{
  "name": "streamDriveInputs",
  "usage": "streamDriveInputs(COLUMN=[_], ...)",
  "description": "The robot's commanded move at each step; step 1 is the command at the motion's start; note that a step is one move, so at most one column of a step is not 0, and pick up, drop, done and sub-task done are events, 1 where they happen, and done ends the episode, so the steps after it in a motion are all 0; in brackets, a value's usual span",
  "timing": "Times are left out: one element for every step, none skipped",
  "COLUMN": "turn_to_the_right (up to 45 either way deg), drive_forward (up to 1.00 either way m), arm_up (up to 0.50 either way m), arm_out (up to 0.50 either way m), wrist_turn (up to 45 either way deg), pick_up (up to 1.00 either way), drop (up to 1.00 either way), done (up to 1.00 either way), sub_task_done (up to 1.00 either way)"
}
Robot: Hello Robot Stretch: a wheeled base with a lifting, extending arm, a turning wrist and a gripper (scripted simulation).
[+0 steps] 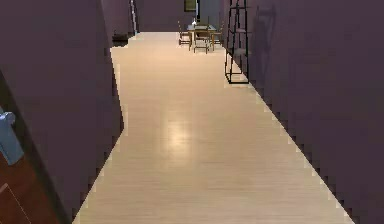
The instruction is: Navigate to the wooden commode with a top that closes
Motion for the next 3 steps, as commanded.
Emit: streamDriveInputs(turn_to_the_right=[-3.0, 0.0, -3.0], drive_forward=[0.00, 1.00, 0.00], arm_up=[0.00, 0.00, 0.00], arm_out=[0.00, 0.00, 0.00], wrist_turn=[0.0, 0.0, 0.0], pick_up=[0.00, 0.00, 0.00], drop=[0.00, 0.00, 0.00], done=[0.00, 0.00, 0.00], sub_task_done=[0.00, 0.00, 0.00])
